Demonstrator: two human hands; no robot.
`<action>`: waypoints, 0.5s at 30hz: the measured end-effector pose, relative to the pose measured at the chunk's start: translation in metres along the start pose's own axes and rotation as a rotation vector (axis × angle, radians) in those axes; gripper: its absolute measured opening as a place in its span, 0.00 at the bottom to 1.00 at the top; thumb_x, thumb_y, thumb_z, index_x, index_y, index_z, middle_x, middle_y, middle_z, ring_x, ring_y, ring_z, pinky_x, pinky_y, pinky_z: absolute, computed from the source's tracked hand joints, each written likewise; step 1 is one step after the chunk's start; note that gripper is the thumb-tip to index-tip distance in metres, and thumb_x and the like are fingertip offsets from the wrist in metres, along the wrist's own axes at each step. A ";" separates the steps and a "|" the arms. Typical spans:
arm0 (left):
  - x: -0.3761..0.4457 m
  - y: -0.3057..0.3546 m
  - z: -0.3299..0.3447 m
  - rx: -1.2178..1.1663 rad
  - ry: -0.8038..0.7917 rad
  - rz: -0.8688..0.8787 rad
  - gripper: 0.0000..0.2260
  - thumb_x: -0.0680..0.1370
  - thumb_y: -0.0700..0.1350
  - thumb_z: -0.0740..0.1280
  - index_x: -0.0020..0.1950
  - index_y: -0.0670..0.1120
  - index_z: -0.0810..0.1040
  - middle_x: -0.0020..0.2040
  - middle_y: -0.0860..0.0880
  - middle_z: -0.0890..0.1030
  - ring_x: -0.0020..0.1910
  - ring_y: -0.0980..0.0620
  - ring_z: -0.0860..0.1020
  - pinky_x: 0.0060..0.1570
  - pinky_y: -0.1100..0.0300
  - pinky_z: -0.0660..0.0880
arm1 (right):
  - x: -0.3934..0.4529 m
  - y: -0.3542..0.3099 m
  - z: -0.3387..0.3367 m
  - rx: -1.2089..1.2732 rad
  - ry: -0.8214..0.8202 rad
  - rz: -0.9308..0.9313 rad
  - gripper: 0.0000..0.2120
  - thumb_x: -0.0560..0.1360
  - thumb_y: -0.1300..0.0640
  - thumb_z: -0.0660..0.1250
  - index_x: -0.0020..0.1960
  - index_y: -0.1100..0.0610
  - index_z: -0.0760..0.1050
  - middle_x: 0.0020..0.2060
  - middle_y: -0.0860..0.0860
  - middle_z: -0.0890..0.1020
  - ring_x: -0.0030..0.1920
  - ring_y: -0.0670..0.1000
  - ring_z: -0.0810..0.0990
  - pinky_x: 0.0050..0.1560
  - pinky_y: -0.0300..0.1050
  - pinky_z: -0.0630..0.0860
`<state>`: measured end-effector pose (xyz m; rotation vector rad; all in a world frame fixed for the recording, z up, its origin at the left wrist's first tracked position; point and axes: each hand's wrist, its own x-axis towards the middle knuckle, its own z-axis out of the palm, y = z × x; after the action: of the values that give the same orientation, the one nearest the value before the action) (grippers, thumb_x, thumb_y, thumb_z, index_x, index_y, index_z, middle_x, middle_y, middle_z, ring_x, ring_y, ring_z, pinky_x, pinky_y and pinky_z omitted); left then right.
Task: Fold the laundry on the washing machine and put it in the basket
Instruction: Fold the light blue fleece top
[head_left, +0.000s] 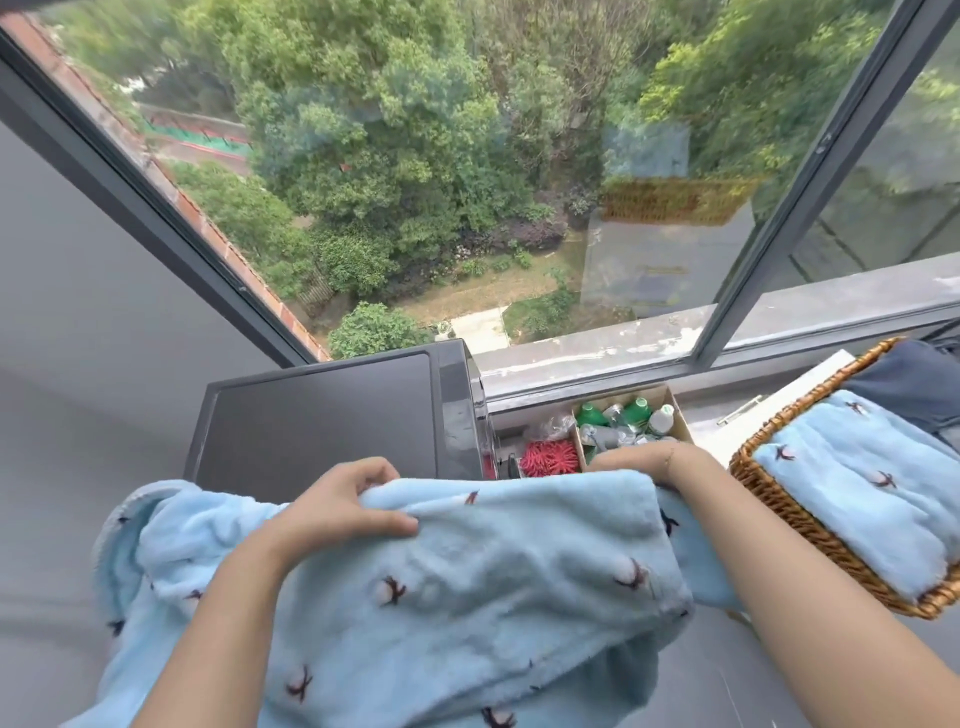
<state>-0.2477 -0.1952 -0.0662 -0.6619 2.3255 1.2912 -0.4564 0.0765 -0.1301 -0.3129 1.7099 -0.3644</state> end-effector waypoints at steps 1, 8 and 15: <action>0.008 -0.005 -0.001 0.001 0.061 -0.034 0.13 0.64 0.55 0.78 0.42 0.55 0.77 0.39 0.55 0.82 0.42 0.56 0.78 0.45 0.60 0.72 | 0.002 0.005 -0.003 -0.034 0.004 0.041 0.13 0.79 0.51 0.58 0.56 0.56 0.75 0.52 0.56 0.79 0.41 0.48 0.76 0.44 0.39 0.74; 0.021 0.005 0.084 0.579 0.527 0.167 0.18 0.79 0.54 0.54 0.65 0.54 0.73 0.66 0.55 0.73 0.68 0.55 0.66 0.70 0.49 0.51 | 0.038 0.074 0.029 0.200 0.754 0.029 0.11 0.76 0.56 0.59 0.56 0.56 0.75 0.51 0.55 0.79 0.54 0.57 0.77 0.49 0.44 0.69; 0.010 -0.009 0.170 0.880 0.337 0.298 0.21 0.75 0.60 0.57 0.66 0.57 0.75 0.72 0.49 0.70 0.73 0.47 0.66 0.69 0.40 0.55 | 0.047 0.114 0.153 0.771 0.367 0.187 0.04 0.76 0.58 0.62 0.45 0.57 0.72 0.34 0.52 0.78 0.31 0.49 0.72 0.32 0.38 0.64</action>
<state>-0.2315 -0.0551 -0.1617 -0.2402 2.9797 0.1360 -0.3138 0.1509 -0.2427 0.5013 1.7906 -0.9415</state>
